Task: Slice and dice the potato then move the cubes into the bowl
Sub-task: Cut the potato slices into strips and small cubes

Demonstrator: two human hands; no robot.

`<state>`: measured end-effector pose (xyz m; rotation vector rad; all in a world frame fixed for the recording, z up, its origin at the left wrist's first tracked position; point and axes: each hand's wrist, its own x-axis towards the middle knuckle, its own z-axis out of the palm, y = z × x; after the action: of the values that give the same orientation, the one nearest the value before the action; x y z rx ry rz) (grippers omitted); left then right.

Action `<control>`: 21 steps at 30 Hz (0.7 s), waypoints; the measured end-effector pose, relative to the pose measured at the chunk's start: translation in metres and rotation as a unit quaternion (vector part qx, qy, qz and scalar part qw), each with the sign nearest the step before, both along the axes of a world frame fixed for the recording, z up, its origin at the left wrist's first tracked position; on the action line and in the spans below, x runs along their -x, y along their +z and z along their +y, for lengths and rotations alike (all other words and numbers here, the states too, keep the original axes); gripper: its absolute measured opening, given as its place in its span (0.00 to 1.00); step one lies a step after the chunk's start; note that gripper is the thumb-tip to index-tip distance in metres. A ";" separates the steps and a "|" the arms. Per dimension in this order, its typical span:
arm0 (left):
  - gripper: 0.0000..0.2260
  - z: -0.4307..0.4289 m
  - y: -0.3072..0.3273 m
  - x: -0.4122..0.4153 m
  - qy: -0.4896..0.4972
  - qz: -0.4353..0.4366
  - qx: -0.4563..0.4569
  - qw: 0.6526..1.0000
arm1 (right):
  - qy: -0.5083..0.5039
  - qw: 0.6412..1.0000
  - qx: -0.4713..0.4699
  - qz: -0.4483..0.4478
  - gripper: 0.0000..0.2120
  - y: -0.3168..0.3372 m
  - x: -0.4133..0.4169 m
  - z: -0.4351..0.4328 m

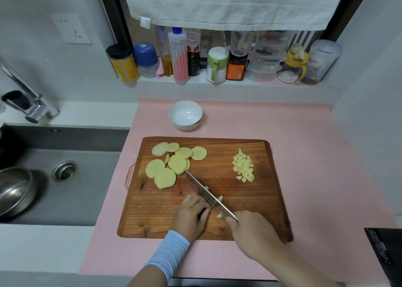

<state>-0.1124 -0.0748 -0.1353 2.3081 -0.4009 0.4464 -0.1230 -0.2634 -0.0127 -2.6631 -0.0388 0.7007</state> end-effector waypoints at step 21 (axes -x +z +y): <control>0.06 -0.004 0.002 -0.015 0.005 0.000 -0.011 1.000 | -0.046 0.994 -0.083 0.056 0.18 0.002 -0.035 0.000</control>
<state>-0.0978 -0.0785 -0.1332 2.3325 -0.3953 0.4484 -0.0876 -0.2638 -0.0108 -2.4475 0.0548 0.7810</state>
